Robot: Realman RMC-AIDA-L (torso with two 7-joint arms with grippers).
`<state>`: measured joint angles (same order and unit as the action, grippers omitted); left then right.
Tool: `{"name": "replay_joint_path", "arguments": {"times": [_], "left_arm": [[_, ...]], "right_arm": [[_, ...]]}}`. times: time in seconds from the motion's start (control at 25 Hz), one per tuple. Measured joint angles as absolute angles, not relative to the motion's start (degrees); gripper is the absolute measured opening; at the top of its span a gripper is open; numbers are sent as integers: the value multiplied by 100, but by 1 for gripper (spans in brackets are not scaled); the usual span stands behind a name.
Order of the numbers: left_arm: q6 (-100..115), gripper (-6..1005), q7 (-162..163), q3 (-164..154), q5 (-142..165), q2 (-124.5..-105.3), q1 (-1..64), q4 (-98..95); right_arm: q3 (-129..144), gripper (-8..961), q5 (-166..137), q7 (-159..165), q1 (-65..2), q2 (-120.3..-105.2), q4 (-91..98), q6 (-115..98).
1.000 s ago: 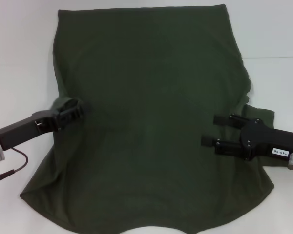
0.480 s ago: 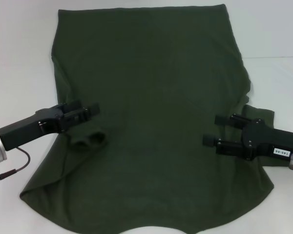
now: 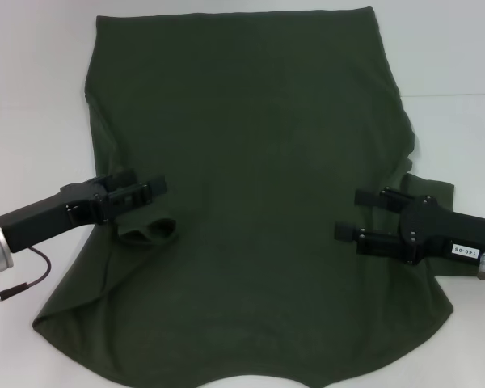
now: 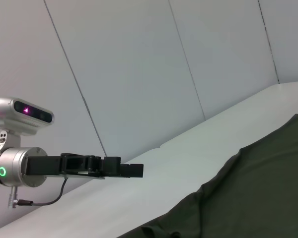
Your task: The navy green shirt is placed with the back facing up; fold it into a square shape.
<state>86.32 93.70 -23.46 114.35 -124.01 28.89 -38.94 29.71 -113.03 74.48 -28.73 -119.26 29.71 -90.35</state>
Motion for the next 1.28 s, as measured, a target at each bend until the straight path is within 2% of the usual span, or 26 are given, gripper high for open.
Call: {"name": "replay_joint_path", "arguments": {"times": [0.56, 1.28], "left_arm": [[8397, 860, 9360, -2360, 11533, -12402, 2844, -3888], [6604, 859, 9393, -2635, 11811, -12410, 2909, -3380]], "right_arm": [[2971, 839, -11303, 7468, -2874, -11926, 2970, -8990], [2961, 833, -11178, 7662, -2930, -11947, 2892, -8911]]}}
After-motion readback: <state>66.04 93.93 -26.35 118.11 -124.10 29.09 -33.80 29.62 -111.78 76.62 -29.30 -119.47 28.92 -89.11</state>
